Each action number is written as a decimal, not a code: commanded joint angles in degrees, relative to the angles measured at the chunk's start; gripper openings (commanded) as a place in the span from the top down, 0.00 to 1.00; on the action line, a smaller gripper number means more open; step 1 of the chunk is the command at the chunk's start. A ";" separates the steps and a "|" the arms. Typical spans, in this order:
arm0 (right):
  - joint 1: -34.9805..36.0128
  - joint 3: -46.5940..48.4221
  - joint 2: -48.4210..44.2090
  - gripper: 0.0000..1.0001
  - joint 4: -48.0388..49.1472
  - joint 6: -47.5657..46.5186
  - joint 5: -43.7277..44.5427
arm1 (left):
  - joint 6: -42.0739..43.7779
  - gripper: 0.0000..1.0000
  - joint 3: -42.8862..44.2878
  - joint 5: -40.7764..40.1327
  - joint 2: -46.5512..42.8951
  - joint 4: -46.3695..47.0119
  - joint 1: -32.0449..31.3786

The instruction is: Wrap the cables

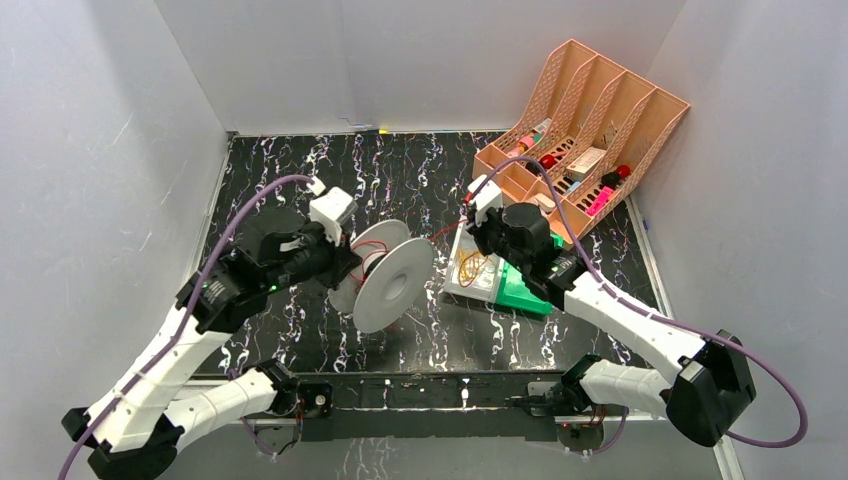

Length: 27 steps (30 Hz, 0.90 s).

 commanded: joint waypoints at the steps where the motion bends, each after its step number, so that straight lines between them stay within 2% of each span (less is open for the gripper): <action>1: -1.26 -1.99 0.21 1.00 4.77 5.26 -3.65 | -3.10 1.00 6.68 3.97 -3.08 2.55 -0.21; 7: -1.28 -5.34 1.15 1.00 8.55 10.04 -12.39 | -5.71 1.00 10.33 0.48 -3.69 6.51 -0.25; 12: -1.22 -9.63 0.45 1.00 15.33 14.08 -20.69 | -8.15 1.00 11.11 -2.36 -4.20 11.06 -0.20; 19: 0.78 -14.94 2.05 0.91 26.80 20.69 -29.57 | -10.87 1.00 10.33 -5.59 -4.53 18.25 -0.22; 27: 4.31 -19.50 2.74 0.74 38.74 26.73 -31.30 | -11.61 1.00 12.13 -3.20 -2.56 21.27 -0.24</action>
